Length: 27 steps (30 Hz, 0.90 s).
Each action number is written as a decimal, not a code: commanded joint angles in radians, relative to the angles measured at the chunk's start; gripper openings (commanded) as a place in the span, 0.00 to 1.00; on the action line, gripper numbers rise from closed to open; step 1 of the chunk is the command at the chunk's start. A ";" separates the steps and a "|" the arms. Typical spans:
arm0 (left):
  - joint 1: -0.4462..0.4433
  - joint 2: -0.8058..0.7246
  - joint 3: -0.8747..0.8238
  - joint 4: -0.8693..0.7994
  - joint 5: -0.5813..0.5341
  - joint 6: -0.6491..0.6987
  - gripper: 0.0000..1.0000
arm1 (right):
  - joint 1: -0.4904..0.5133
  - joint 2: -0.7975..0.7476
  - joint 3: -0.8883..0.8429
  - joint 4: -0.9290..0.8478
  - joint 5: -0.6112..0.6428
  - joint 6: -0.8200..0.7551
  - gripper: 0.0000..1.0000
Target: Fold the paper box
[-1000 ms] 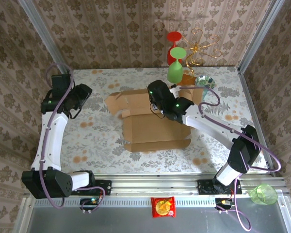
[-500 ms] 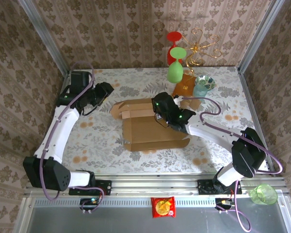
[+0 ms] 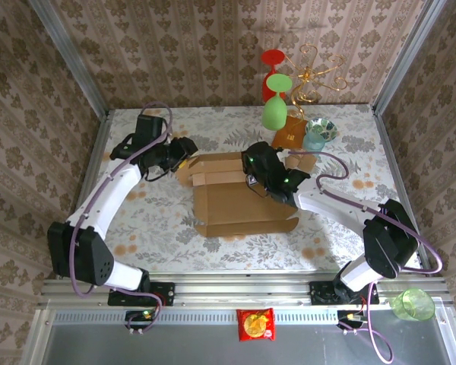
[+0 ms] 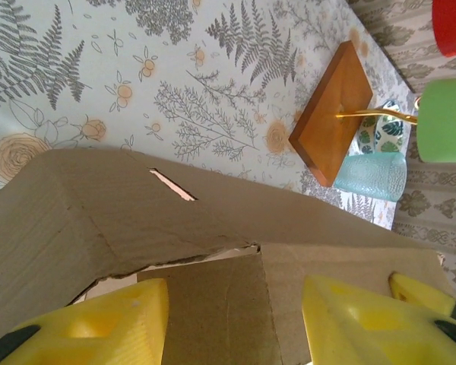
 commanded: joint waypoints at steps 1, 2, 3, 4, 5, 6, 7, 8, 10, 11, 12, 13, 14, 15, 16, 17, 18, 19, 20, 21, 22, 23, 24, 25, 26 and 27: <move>-0.022 0.015 -0.012 0.034 0.009 -0.013 0.50 | -0.012 -0.008 -0.013 0.008 -0.016 0.012 0.00; -0.027 0.018 -0.015 0.042 0.012 -0.019 0.50 | -0.015 -0.005 -0.013 0.009 -0.021 0.012 0.00; -0.031 0.021 -0.016 0.048 0.013 -0.023 0.50 | -0.016 -0.002 -0.013 0.012 -0.025 0.013 0.00; -0.036 0.026 -0.016 0.051 0.015 -0.028 0.50 | -0.018 0.001 -0.015 0.014 -0.030 0.017 0.00; -0.042 0.027 -0.016 0.052 0.015 -0.029 0.50 | -0.019 0.004 -0.018 0.019 -0.032 0.018 0.00; -0.044 0.031 -0.016 0.050 0.016 -0.031 0.50 | -0.021 0.006 -0.021 0.025 -0.036 0.020 0.00; -0.048 0.032 -0.018 0.051 0.016 -0.035 0.50 | -0.024 0.008 -0.023 0.030 -0.040 0.021 0.00; -0.049 0.034 -0.020 0.053 0.018 -0.039 0.50 | -0.027 0.011 -0.022 0.032 -0.044 0.021 0.00; -0.056 0.036 -0.026 0.067 0.023 -0.051 0.49 | -0.033 0.021 -0.025 0.043 -0.056 0.021 0.00; -0.057 0.038 -0.030 0.075 0.026 -0.057 0.49 | -0.035 0.025 -0.027 0.052 -0.060 0.022 0.00; -0.061 0.041 -0.032 0.081 0.030 -0.065 0.48 | -0.037 0.032 -0.033 0.065 -0.066 0.024 0.00; -0.066 0.043 -0.031 0.086 0.032 -0.070 0.48 | -0.039 0.038 -0.038 0.077 -0.071 0.029 0.00; -0.068 0.046 -0.032 0.089 0.033 -0.073 0.47 | -0.039 0.043 -0.040 0.086 -0.073 0.029 0.00; -0.069 0.048 -0.033 0.097 0.033 -0.077 0.46 | -0.041 0.047 -0.042 0.093 -0.077 0.029 0.00; -0.069 0.048 -0.037 0.105 0.033 -0.080 0.44 | -0.041 0.051 -0.044 0.095 -0.081 0.029 0.00; -0.069 0.049 -0.043 0.113 0.033 -0.084 0.42 | -0.041 0.055 -0.046 0.099 -0.084 0.031 0.00; -0.069 0.051 -0.048 0.120 0.033 -0.090 0.41 | -0.041 0.057 -0.049 0.105 -0.086 0.034 0.00; -0.069 0.054 -0.053 0.128 0.034 -0.095 0.39 | -0.041 0.057 -0.051 0.106 -0.087 0.035 0.00; -0.069 0.055 -0.056 0.133 0.036 -0.097 0.38 | -0.041 0.057 -0.054 0.106 -0.087 0.037 0.00; -0.069 0.055 -0.058 0.138 0.035 -0.100 0.37 | -0.041 0.056 -0.059 0.108 -0.085 0.038 0.00; -0.069 0.055 -0.062 0.143 0.035 -0.103 0.35 | -0.043 0.056 -0.061 0.110 -0.084 0.040 0.00; -0.069 0.053 -0.064 0.147 0.033 -0.104 0.33 | -0.044 0.055 -0.064 0.110 -0.083 0.041 0.00; -0.067 0.052 -0.067 0.153 0.032 -0.105 0.30 | -0.045 0.051 -0.065 0.110 -0.083 0.043 0.00; -0.067 0.050 -0.070 0.158 0.032 -0.106 0.29 | -0.047 0.049 -0.066 0.109 -0.081 0.045 0.00; -0.065 0.047 -0.072 0.163 0.032 -0.108 0.28 | -0.049 0.045 -0.064 0.105 -0.082 0.044 0.00; -0.061 0.042 -0.074 0.171 0.032 -0.110 0.27 | -0.049 0.042 -0.061 0.103 -0.080 0.045 0.00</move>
